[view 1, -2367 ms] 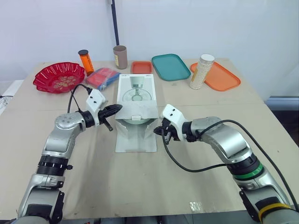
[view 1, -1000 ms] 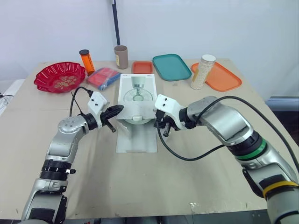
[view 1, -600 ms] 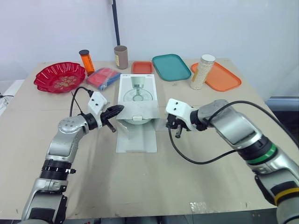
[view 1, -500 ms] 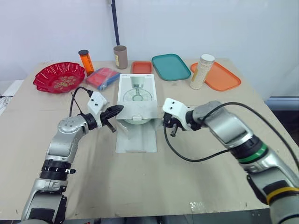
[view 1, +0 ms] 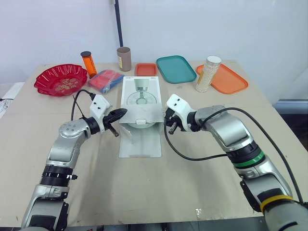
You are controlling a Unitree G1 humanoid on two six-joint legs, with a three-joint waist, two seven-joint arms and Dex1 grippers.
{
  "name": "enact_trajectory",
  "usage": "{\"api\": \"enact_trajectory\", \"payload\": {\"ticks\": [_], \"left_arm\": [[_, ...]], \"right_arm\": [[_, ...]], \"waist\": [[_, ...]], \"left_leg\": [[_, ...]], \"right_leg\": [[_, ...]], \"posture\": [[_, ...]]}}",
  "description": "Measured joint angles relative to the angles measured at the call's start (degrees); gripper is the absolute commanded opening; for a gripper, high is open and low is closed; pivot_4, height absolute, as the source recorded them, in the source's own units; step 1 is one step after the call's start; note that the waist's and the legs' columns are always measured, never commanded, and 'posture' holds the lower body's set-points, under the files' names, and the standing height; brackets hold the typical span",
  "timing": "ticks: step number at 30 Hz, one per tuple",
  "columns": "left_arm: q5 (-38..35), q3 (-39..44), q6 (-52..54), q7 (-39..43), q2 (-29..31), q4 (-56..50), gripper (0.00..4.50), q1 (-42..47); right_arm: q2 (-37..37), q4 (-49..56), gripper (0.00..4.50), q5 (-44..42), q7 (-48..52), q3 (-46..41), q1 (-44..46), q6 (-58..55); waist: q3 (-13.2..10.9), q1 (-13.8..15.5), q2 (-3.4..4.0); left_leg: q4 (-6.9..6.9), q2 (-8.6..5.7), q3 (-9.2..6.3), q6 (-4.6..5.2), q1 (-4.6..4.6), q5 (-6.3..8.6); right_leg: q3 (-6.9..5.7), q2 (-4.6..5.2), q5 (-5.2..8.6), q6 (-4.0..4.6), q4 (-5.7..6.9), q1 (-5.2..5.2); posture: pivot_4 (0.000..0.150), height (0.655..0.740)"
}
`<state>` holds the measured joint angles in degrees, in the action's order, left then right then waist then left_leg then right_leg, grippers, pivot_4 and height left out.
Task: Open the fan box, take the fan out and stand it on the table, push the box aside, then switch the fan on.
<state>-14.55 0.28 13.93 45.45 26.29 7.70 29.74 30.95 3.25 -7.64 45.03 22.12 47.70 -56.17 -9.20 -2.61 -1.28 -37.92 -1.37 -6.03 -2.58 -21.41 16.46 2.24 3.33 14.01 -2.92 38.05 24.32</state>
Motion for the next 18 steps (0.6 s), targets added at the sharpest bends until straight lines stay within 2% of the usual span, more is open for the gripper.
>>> {"api": "enact_trajectory", "payload": {"ticks": [10, 15, 18], "left_arm": [[0.1, -0.2, -0.1, 0.0, -0.1, 0.0, 0.00, -0.1], [0.0, -0.2, -0.1, 0.0, 0.1, -0.6, 0.00, -0.5], [0.0, 0.0, 0.0, 0.0, 0.4, -1.1, 0.00, -0.9]], "right_arm": [[10.3, 10.2, 0.02, -5.2, 11.5, -0.4, -3.8, 2.9], [9.2, 12.2, 0.02, -8.8, 13.4, -2.2, -4.2, 3.5], [5.1, 11.1, 0.02, -11.0, 12.0, -5.2, -3.3, 3.1]], "waist": [[0.0, 0.0, 0.00], [0.0, 0.0, 0.00], [0.0, 0.0, 0.00]], "left_leg": [[-0.01, 0.01, 0.01, 0.03, 0.03, 0.02], [-0.01, 0.01, -0.01, 0.03, 0.04, 0.02], [-0.01, 0.03, 0.01, 0.02, 0.05, 0.01]], "right_leg": [[0.00, -0.02, 0.00, 0.00, -0.02, -0.06], [-0.01, -0.01, 0.00, 0.00, -0.02, -0.07], [0.00, -0.02, 0.00, 0.00, -0.01, -0.06]], "posture": [[0.150, 0.7400], [0.150, 0.7400], [0.150, 0.7400]]}}
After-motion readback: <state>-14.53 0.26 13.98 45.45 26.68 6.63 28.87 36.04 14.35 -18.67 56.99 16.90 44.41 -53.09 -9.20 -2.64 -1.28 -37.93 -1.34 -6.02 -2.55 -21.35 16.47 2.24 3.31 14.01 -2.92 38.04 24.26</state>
